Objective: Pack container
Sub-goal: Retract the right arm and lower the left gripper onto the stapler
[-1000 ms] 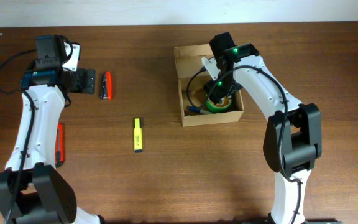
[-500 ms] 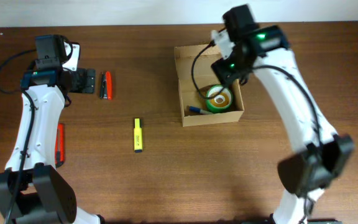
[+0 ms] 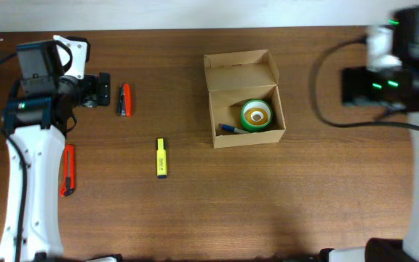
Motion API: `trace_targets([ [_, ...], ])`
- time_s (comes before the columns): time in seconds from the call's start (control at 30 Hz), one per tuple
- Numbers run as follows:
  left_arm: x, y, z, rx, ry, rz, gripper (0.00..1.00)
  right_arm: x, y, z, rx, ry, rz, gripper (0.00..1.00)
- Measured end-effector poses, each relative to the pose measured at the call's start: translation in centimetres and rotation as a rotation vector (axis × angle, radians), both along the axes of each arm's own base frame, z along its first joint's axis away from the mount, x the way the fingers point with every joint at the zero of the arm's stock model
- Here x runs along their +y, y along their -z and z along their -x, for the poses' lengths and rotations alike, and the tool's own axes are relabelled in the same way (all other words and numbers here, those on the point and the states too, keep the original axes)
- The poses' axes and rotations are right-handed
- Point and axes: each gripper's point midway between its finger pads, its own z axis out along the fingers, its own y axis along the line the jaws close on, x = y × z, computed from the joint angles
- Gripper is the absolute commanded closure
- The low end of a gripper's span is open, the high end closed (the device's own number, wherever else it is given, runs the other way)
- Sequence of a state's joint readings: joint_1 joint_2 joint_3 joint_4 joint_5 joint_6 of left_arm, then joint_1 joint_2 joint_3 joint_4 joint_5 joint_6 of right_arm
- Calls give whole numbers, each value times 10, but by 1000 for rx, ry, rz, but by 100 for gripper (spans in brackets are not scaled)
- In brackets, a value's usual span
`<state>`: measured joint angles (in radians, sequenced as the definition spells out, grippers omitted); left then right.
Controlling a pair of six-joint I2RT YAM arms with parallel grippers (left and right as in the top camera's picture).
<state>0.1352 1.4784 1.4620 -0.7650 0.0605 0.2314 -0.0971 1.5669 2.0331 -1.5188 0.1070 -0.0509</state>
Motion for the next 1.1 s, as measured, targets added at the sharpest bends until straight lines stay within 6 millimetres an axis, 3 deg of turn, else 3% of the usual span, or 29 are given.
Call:
trace_targets([
  [0.1, -4, -6, 10, 3, 9, 9, 3, -39, -5, 18, -15, 159, -36, 1],
  [0.27, -5, 7, 20, 73, 13, 18, 0, -91, -1, 26, -60, 346, -83, 1],
  [0.33, -5, 14, 18, 94, 13, 21, 1, -106, 13, 28, -53, 396, -114, 1],
  [0.43, -4, 36, 12, 153, 13, 29, 0, -119, 50, 32, 6, 442, -156, 1],
  [0.6, -8, 81, 5, 284, 24, 46, 0, -116, 135, 38, 137, 459, -248, 1],
  [0.7, -15, 95, -2, 353, 41, 52, 0, -106, 169, 45, 195, 454, -297, 1],
  [0.8, -20, 94, -14, 394, 56, 54, 0, -100, 182, 48, 213, 447, -323, 1],
  [0.97, -20, 79, -48, 392, 49, 46, 0, -101, 181, 42, 189, 432, -327, 1],
  [1.1, -17, 100, -58, 457, 38, 45, 0, -101, 180, 41, 183, 427, -328, 1],
])
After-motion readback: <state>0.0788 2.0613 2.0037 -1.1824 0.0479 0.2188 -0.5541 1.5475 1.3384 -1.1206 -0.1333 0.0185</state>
